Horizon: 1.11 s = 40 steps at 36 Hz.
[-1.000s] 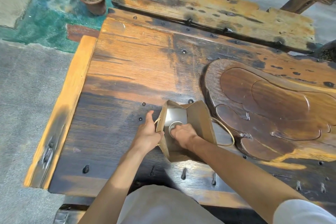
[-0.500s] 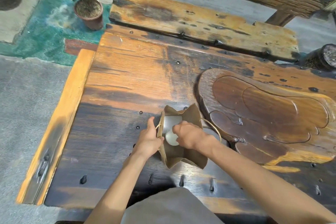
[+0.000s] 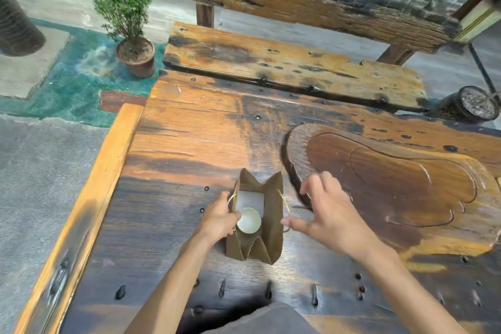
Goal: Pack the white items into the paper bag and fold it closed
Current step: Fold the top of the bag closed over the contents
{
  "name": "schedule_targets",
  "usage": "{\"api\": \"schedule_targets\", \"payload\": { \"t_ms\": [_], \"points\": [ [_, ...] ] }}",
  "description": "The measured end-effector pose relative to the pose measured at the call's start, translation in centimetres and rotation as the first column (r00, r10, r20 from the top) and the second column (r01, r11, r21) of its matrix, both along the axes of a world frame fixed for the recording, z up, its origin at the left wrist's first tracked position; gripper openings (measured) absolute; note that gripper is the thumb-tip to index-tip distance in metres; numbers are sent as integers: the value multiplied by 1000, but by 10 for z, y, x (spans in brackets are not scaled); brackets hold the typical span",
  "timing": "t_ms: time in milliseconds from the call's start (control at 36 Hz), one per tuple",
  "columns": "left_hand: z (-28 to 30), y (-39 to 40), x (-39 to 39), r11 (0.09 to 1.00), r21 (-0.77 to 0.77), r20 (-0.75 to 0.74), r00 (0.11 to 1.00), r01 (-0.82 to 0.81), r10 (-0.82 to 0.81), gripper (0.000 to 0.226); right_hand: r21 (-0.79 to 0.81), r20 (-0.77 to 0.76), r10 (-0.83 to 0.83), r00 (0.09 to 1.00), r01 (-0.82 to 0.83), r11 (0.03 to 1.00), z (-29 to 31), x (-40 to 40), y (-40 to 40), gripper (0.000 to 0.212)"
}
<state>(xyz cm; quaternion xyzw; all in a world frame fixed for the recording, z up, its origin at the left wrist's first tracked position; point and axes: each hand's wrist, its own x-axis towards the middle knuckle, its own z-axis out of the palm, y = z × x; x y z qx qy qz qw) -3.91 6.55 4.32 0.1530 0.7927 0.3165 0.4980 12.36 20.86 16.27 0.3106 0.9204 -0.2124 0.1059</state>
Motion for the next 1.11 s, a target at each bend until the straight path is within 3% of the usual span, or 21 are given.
{"api": "schedule_targets", "payload": {
  "t_ms": [56, 139, 250, 361, 472, 556, 611, 694, 778, 889, 972, 1111],
  "points": [
    [0, 2, 1, 999, -46, -26, 999, 27, -28, 21, -156, 26, -137, 990, 139, 978, -25, 0, -15, 77],
    [-2, 4, 2, 993, -84, -29, 996, 79, -81, 16, -419, 55, -264, 963, 263, 869, -56, -2, -33, 92],
    [-4, 1, -1, 970, -169, -50, 981, 175, -186, 11, -530, 95, -479, 873, 451, 718, -82, 6, -36, 55],
    [-12, -1, -11, 930, -252, -73, 953, 268, -294, 15, -779, 113, -655, 747, 475, 409, -84, 7, -37, 43],
    [-14, -2, -14, 988, -80, 122, 985, 129, -119, 12, -893, 116, -635, 764, 360, 270, -99, 16, -30, 53],
    [-25, -7, -13, 993, 32, 439, 894, -117, 91, 45, -956, 139, -595, 792, 264, 127, -115, 27, -24, 79],
    [-30, -9, -12, 981, 44, 507, 851, -187, 139, 62, -963, 173, -592, 787, 260, 65, -121, 27, -18, 88],
    [-34, -12, -11, 972, 75, 539, 829, -220, 146, 58, -953, 195, -647, 738, 297, 52, -132, 21, -15, 87],
    [-37, -13, -9, 965, 142, 583, 806, -222, 100, 38, -931, 214, -713, 667, 361, 59, -146, 11, -16, 74],
    [-44, -13, -7, 951, 171, 599, 794, -257, 107, 23, -866, 189, -730, 657, 462, 191, -158, -4, -21, 36],
    [-53, -12, -7, 943, 145, 585, 795, -300, 163, 34, -826, 171, -744, 646, 506, 249, -161, -13, -27, 27],
    [-53, -7, -9, 959, 151, 657, 749, -239, 83, 52, -810, 192, -805, 562, 553, 193, -169, -20, -29, 25]
  ]
}}
